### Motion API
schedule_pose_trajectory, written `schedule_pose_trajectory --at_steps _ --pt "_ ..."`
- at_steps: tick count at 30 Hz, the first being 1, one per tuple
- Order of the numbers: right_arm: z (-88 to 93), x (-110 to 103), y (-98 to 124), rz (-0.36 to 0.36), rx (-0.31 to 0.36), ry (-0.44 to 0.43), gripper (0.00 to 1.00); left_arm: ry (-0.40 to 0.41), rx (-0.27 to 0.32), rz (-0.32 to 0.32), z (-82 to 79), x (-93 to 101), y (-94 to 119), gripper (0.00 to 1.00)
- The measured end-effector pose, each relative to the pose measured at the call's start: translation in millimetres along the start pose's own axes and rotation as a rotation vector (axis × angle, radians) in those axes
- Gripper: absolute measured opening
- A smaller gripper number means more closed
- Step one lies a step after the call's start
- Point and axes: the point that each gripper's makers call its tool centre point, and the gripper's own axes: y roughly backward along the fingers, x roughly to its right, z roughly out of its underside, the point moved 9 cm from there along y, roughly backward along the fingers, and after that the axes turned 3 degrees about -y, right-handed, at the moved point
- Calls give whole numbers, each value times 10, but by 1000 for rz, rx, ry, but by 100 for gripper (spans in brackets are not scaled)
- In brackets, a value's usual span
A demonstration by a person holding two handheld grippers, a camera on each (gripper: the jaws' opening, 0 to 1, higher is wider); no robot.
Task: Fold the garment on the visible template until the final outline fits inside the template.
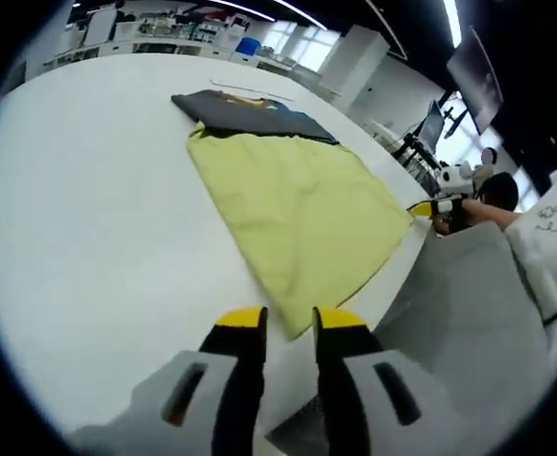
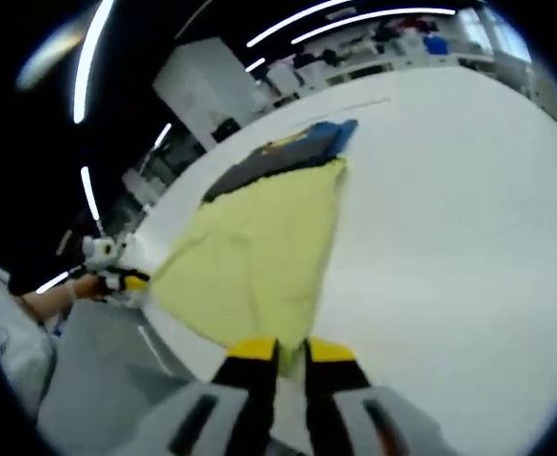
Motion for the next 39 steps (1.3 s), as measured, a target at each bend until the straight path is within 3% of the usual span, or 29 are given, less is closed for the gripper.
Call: schedule_pose_trajectory --at_steps 6,17,28,39 --pt "9 -3 -15 -13 -14 -25 0 26 -14 -19 38 25 -30 1" --pt "-78 -68 172 -42 51 -72 0 75 60 22 29 77 136 0" --pt "97 -179 445 -74 52 -170 0 123 78 87 119 283 303 0" --pt "224 -228 647 -101 25 -239 0 191 127 145 110 552 484 0"
